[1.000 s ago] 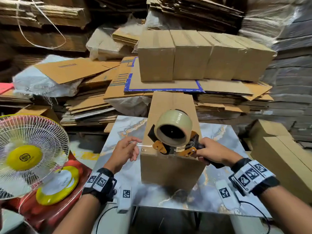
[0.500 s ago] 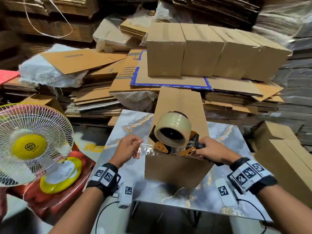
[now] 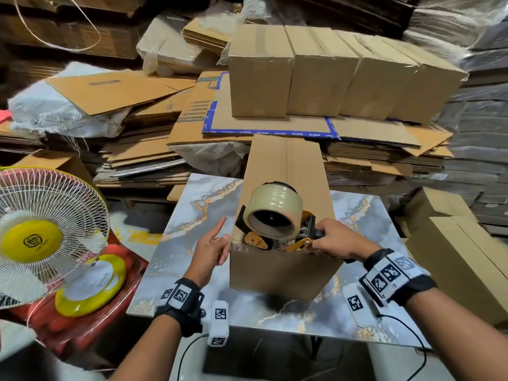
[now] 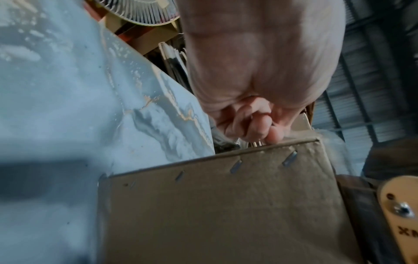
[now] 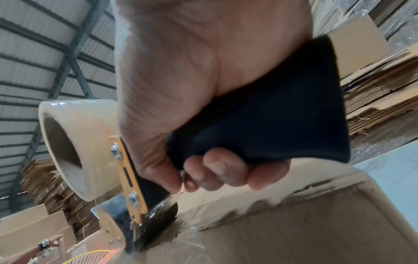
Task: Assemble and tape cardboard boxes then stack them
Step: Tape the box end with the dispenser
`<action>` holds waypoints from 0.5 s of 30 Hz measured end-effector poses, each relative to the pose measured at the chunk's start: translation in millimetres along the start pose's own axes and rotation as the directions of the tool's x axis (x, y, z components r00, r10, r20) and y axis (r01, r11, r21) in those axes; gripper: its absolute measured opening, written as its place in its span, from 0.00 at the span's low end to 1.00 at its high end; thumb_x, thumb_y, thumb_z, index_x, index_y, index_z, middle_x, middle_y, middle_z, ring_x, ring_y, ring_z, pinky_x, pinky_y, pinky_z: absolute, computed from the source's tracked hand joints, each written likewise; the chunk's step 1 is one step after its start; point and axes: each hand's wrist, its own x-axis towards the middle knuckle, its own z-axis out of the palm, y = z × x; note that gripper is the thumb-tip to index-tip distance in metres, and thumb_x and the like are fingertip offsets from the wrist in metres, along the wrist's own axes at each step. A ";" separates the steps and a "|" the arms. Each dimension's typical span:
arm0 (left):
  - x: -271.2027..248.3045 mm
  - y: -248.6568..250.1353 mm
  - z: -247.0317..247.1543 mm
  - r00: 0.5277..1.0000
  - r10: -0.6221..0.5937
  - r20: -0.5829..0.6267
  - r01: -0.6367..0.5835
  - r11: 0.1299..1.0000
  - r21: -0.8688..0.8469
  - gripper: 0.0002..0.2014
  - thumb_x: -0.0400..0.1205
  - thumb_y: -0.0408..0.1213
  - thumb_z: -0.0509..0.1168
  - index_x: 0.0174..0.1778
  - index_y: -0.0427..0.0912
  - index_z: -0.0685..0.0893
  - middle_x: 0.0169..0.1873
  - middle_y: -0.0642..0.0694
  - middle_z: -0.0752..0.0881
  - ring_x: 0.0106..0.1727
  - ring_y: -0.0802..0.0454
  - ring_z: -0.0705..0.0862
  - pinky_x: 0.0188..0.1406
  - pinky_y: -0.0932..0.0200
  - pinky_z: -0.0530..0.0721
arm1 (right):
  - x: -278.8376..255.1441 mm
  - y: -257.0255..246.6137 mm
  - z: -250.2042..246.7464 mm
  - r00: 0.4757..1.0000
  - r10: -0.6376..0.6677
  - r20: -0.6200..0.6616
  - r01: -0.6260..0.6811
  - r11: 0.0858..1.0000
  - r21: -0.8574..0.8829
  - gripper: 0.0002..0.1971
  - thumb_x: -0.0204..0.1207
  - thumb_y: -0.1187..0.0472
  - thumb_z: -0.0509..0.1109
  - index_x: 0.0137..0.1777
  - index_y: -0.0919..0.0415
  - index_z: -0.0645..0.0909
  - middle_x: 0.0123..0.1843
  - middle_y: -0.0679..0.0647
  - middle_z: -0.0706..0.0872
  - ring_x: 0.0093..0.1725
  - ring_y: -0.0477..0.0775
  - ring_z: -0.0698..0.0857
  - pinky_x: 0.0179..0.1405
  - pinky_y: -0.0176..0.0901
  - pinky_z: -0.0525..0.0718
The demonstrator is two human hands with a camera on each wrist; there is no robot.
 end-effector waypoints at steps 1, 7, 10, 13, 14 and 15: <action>1.2 -1.8 1.5 1.000 -0.013 -0.006 0.013 1.000 -0.004 0.28 0.90 0.30 0.60 0.85 0.56 0.66 0.21 0.44 0.71 0.23 0.51 0.63 0.23 0.62 0.64 | 0.1 -0.1 -0.6 1.000 0.007 -0.003 -0.007 1.000 -0.009 0.13 0.74 0.63 0.76 0.29 0.57 0.79 0.19 0.46 0.81 0.19 0.42 0.77 0.22 0.31 0.74; -0.2 -11.8 2.7 0.997 -0.064 -0.031 0.064 0.998 0.024 0.27 0.90 0.34 0.62 0.85 0.56 0.67 0.20 0.46 0.66 0.23 0.51 0.60 0.23 0.59 0.57 | -1.3 -3.6 -2.2 1.000 0.028 -0.011 -0.028 0.998 -0.052 0.14 0.73 0.66 0.74 0.28 0.56 0.75 0.16 0.44 0.78 0.18 0.42 0.76 0.20 0.30 0.70; -2.7 -15.1 4.1 0.982 -0.046 -0.185 0.063 0.994 0.090 0.28 0.86 0.38 0.69 0.83 0.53 0.71 0.29 0.44 0.74 0.29 0.51 0.69 0.26 0.51 0.72 | -0.8 -3.7 -2.7 1.000 0.020 -0.024 -0.022 0.997 -0.074 0.16 0.72 0.67 0.74 0.28 0.56 0.73 0.19 0.45 0.76 0.23 0.46 0.75 0.18 0.29 0.68; -10.9 -12.8 12.4 0.917 0.193 -0.348 -0.070 0.939 0.336 0.19 0.82 0.32 0.73 0.68 0.50 0.84 0.49 0.45 0.85 0.43 0.56 0.82 0.47 0.52 0.85 | 0.5 -3.0 -1.3 0.999 0.030 -0.012 -0.031 0.996 -0.078 0.16 0.72 0.66 0.75 0.28 0.56 0.74 0.20 0.46 0.77 0.24 0.47 0.76 0.19 0.30 0.69; -15.0 -9.6 18.1 0.892 0.269 -0.363 -0.116 0.913 0.390 0.15 0.82 0.30 0.73 0.61 0.51 0.87 0.50 0.47 0.87 0.45 0.60 0.83 0.49 0.56 0.85 | 1.3 -2.5 -0.6 0.999 0.037 -0.007 -0.037 0.996 -0.075 0.15 0.72 0.67 0.75 0.28 0.56 0.75 0.19 0.45 0.77 0.24 0.47 0.76 0.20 0.31 0.70; -18.3 -5.9 24.1 0.878 0.308 -0.367 -0.139 0.897 0.419 0.13 0.83 0.27 0.71 0.55 0.52 0.88 0.48 0.51 0.88 0.46 0.64 0.84 0.50 0.57 0.86 | 1.8 -2.0 -0.6 0.999 0.040 -0.003 -0.040 0.996 -0.074 0.15 0.72 0.67 0.75 0.28 0.56 0.75 0.18 0.45 0.78 0.23 0.47 0.77 0.21 0.32 0.71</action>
